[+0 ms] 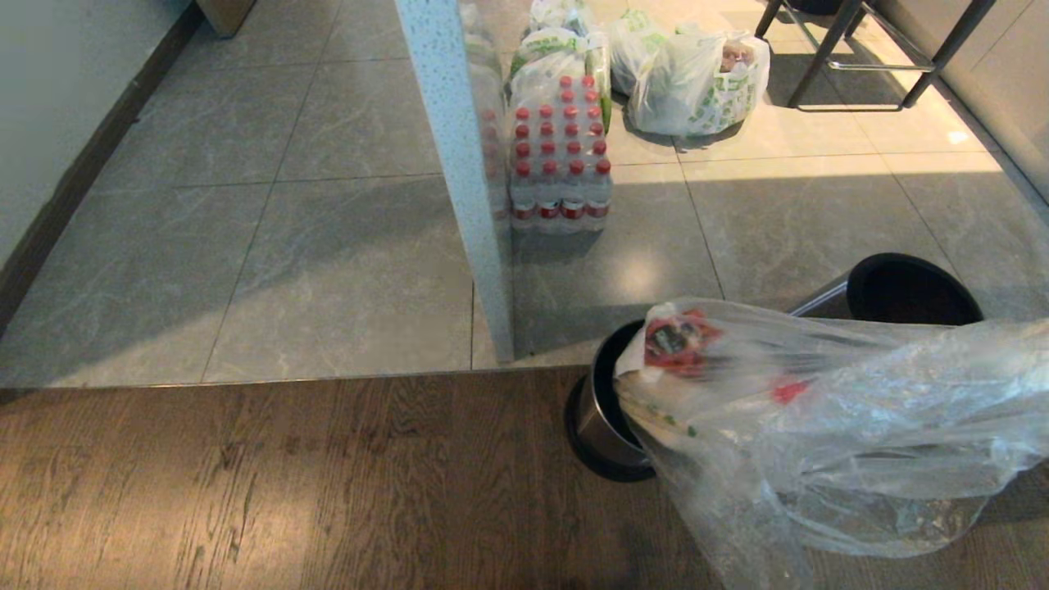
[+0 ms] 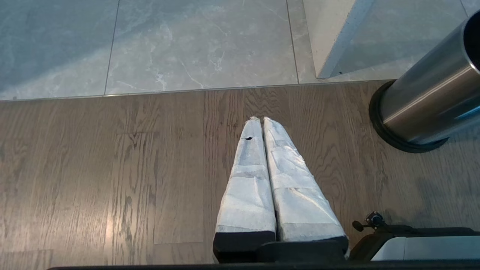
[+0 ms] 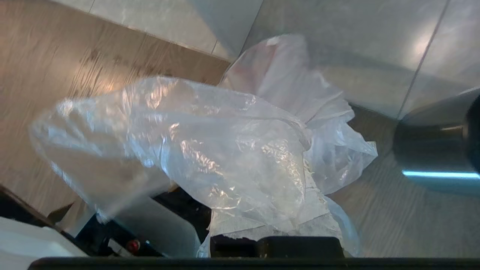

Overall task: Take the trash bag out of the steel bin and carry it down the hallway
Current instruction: Pick up the trash bag

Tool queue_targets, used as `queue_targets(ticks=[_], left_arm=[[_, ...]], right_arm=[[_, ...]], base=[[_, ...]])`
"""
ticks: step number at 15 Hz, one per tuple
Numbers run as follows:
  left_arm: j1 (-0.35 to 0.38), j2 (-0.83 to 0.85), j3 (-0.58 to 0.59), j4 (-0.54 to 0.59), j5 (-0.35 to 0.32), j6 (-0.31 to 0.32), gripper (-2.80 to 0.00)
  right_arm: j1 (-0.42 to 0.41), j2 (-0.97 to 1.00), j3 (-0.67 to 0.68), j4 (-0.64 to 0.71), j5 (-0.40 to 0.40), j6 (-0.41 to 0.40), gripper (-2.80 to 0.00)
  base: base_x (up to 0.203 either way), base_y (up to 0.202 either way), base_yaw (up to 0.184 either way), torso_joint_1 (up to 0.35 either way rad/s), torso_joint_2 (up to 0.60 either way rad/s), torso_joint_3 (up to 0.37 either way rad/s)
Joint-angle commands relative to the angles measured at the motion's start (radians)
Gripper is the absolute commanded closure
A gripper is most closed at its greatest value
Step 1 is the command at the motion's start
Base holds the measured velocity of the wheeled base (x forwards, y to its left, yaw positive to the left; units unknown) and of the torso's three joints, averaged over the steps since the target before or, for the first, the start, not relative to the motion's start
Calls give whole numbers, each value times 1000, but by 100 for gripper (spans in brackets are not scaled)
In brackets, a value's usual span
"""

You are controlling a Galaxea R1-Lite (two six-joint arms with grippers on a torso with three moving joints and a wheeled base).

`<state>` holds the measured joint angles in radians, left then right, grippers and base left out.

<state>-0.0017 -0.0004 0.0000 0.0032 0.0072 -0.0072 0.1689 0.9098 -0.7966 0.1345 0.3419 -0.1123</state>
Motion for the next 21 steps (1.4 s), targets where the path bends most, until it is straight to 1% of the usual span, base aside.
queue_targets(ticks=[1, 4, 7, 9, 12, 14, 16, 19, 21], left_arm=[[0, 0, 2, 0, 0, 0, 0], [0, 0, 2, 0, 0, 0, 0], [0, 0, 2, 0, 0, 0, 0], [0, 0, 2, 0, 0, 0, 0], [0, 0, 2, 0, 0, 0, 0], [0, 0, 2, 0, 0, 0, 0], [0, -1, 2, 0, 0, 0, 0], [0, 0, 2, 0, 0, 0, 0], [0, 0, 2, 0, 0, 0, 0]], right_arm=[[4, 47, 0, 0, 5, -1, 0], [12, 138, -25, -11, 10, -1, 0], [37, 271, -67, -30, 11, -1, 0], [56, 365, -77, -77, 11, -1, 0], [110, 500, -133, -138, 7, 7, 0], [178, 561, -168, -154, 4, 10, 0], [218, 609, -163, -197, 2, 10, 0], [239, 680, -163, -255, 3, -1, 0], [241, 695, -161, -263, 2, -1, 0]], base=[[0, 0, 0, 0, 0, 0], [0, 0, 0, 0, 0, 0], [0, 0, 0, 0, 0, 0], [0, 0, 0, 0, 0, 0], [0, 0, 0, 0, 0, 0], [0, 0, 0, 0, 0, 0], [0, 0, 0, 0, 0, 0], [0, 0, 0, 0, 0, 0], [0, 0, 0, 0, 0, 0]])
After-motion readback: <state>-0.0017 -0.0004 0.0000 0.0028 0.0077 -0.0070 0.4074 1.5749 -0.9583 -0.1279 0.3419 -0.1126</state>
